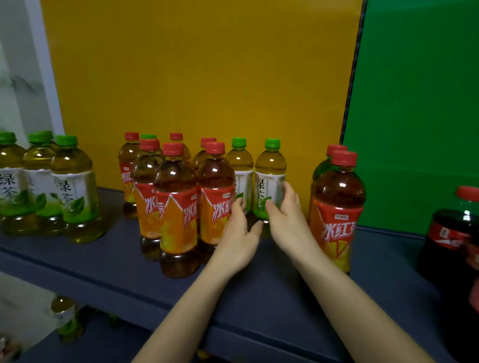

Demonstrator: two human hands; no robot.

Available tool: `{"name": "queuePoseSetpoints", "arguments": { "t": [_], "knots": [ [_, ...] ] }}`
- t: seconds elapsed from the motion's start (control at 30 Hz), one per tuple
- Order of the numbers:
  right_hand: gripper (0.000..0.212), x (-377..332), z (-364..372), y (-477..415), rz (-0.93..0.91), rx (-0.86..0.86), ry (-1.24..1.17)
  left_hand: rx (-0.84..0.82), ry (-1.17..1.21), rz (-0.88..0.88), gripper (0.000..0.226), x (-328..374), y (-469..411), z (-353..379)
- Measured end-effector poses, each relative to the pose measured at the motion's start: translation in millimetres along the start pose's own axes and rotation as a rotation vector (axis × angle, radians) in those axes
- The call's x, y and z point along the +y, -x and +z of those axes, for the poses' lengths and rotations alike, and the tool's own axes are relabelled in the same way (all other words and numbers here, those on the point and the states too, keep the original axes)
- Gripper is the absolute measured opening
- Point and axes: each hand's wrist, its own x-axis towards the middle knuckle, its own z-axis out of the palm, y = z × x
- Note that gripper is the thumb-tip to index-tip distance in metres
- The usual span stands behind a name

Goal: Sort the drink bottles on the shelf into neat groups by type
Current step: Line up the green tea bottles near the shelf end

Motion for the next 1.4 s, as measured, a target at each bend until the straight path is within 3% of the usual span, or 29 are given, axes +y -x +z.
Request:
{"name": "queuePoseSetpoints", "arguments": {
  "t": [0.2,0.37,0.53,0.63,1.07,1.2,1.4],
  "knots": [
    [0.084,15.3,24.5,-46.4,0.177,0.206,0.010,0.019,-0.061,-0.016,0.073,-15.6,-20.6,-7.4],
    [0.102,27.1,45.6,-67.1,0.188,0.275,0.011,0.028,-0.107,0.006,0.078,-27.6,-32.3,-14.8],
    [0.074,29.2,45.3,-73.9,0.239,0.298,0.059,0.075,-0.100,-0.035,0.076,-34.5,-44.3,-15.2],
    [0.068,27.9,42.4,-67.6,0.229,0.323,0.083,0.092,-0.100,-0.060,0.074,-37.4,-50.8,-11.9],
    [0.067,4.7,19.5,5.9,0.090,0.283,0.022,0.294,-0.077,-0.181,0.088,-36.4,-84.1,5.7],
    [0.070,-2.4,14.5,29.1,-0.010,0.249,0.042,0.365,-0.020,-0.172,0.069,-36.4,-84.9,7.1],
    [0.073,-7.4,6.1,48.3,-0.138,0.227,0.060,0.322,-0.095,-0.143,0.058,-26.1,-72.6,3.9]
  ]
}}
